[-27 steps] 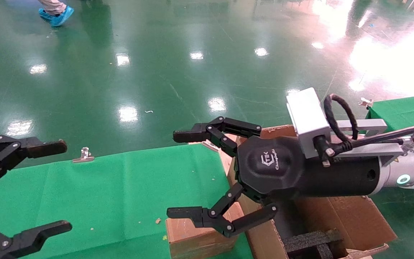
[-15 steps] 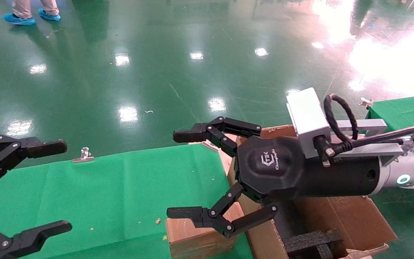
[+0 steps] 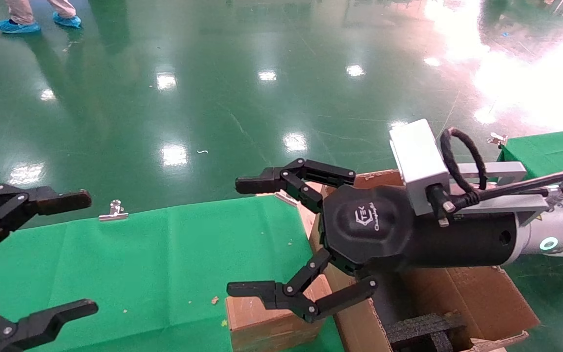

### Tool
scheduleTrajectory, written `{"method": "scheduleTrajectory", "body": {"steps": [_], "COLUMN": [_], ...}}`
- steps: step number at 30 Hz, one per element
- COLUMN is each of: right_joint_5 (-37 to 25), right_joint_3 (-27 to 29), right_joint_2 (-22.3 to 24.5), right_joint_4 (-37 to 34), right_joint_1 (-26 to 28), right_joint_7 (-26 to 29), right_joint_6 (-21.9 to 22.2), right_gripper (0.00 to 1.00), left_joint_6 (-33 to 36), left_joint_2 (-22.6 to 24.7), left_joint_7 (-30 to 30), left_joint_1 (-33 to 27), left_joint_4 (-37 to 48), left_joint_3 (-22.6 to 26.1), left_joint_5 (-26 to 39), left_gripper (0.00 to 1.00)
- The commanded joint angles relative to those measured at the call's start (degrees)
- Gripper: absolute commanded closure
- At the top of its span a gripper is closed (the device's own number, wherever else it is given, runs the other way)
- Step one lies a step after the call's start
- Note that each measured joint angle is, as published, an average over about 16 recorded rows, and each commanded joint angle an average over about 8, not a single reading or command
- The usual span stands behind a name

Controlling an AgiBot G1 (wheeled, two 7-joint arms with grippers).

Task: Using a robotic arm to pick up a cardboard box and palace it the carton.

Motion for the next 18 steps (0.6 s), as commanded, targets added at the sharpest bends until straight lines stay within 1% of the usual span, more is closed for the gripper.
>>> {"method": "scheduleTrajectory", "body": {"steps": [1,9,12,15,18], "right_joint_5": [0.00,-0.03,-1.02,-3.93,-8.91], "right_joint_3": [0.00,0.00,-0.43,-1.77,-4.11], "right_joint_2": [0.00,0.00,0.19,0.46,0.49], "right_joint_4": [0.00,0.00,0.11,0.46,0.75], "right_joint_1": [0.00,-0.01,0.18,1.21,3.37], "right_joint_7": [0.00,-0.01,0.05,0.44,1.39], "right_joint_6": [0.00,-0.01,-0.17,-0.71,-1.52], "right_gripper": [0.00,0.00,0.00,0.00,0.00], "left_joint_6": [0.00,0.00,0.00,0.01,0.01], "left_joint_2": [0.00,0.00,0.00,0.00,0.00], "left_joint_7": [0.00,0.00,0.00,0.01,0.01], "left_joint_1": [0.00,0.00,0.00,-0.01,-0.01], "left_joint_4": [0.00,0.00,0.01,0.01,0.02], "left_joint_3": [0.00,0.00,0.00,0.01,0.02], "left_joint_5": [0.00,0.00,0.00,0.00,-0.01], "left_gripper": [1.00,1.00,1.00,1.00,1.00]}}
